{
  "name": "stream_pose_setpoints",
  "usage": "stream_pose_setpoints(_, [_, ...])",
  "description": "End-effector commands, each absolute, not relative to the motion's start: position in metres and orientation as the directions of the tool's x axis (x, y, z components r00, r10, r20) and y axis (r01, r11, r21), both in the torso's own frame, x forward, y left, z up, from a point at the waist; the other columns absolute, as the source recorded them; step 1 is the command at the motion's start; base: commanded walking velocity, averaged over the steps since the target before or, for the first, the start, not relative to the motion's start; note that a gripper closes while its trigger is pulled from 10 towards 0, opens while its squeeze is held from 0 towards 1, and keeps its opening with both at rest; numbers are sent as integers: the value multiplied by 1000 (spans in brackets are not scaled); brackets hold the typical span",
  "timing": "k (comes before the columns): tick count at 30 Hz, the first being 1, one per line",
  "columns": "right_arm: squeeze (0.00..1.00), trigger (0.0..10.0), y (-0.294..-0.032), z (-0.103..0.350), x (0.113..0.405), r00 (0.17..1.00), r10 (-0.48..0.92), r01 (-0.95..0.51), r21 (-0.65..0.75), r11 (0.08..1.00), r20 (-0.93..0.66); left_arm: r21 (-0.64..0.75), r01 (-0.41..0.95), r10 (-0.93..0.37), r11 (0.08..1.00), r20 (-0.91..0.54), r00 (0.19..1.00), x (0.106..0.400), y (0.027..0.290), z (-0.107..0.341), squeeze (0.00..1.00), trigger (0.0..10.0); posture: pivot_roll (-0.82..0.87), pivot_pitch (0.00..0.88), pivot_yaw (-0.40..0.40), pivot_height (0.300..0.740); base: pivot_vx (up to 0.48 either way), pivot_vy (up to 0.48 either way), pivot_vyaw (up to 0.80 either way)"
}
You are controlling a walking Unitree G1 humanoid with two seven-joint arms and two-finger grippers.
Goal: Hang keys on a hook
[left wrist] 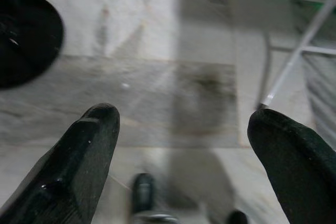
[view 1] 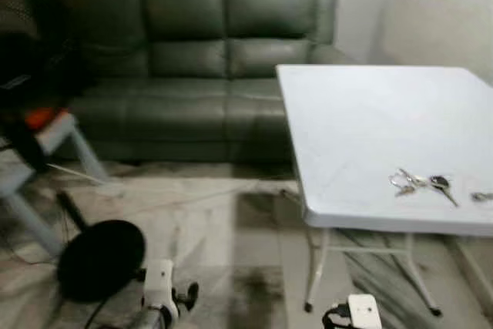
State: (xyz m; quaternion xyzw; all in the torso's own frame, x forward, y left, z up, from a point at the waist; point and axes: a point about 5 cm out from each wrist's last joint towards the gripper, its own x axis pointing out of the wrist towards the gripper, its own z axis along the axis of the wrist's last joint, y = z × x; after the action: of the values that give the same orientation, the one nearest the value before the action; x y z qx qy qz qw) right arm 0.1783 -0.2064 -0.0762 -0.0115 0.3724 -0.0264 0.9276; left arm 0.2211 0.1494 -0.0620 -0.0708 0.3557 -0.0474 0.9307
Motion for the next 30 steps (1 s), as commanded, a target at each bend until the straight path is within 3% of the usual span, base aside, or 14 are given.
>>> stream_pose_setpoints(1, [0, 10000, -204, -75, 182, 731, -54, 51, -25, 998, -680, -147, 28, -119, 989, -652, 749, 224, 156, -60, 0, 10000, 1, 0, -27, 740, 0, 0, 0])
stream_pose_setpoints(8, [0, 10000, -204, -75, 181, 729, -53, 47, -27, 999, -683, -158, 15, -115, 987, -644, 757, 225, 156, -59, 0, 10000, 2, 0, -30, 740, 0, -93, 0])
stream_pose_setpoints(30, [0, 10000, -207, -74, 183, 733, -43, 29, -32, 999, -679, -177, 3, -117, 984, -636, 763, 226, 152, -58, 0, 10000, 3, 0, -43, 740, 0, -426, 0])
